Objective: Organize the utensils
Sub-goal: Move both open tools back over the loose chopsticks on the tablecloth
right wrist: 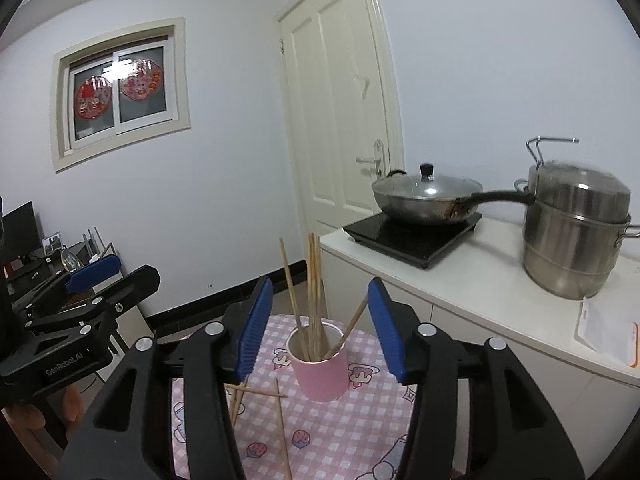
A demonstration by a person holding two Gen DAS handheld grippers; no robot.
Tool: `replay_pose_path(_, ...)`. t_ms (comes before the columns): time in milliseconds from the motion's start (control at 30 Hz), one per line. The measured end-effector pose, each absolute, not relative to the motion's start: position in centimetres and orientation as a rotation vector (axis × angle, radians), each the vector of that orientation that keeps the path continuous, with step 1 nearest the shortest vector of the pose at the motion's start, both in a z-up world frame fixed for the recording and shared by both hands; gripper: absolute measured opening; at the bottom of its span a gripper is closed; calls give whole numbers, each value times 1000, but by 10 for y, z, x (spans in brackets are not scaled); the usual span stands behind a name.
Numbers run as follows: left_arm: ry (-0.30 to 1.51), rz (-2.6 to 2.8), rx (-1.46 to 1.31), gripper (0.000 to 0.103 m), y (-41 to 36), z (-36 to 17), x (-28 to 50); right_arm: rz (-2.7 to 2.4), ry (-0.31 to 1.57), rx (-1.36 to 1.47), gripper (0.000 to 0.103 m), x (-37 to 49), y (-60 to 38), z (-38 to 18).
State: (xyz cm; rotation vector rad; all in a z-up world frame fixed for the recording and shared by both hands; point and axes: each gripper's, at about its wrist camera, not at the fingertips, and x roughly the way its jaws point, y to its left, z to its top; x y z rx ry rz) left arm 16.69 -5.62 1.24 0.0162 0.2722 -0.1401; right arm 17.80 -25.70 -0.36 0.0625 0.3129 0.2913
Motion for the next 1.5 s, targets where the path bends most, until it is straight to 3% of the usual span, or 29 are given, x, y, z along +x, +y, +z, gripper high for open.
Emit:
replay_pose_path(300,172,-102,34,89,-37,-2,117,295,225,3,56,133,-239,-14)
replay_pose_path(700,124,-47,-3,90,-1,-62,95,249,239,-68,60,119,-216,-82)
replay_pose_path(1500,661,-77,-41,89,37,-181,199,298,617,-108,60,201,-187,-187)
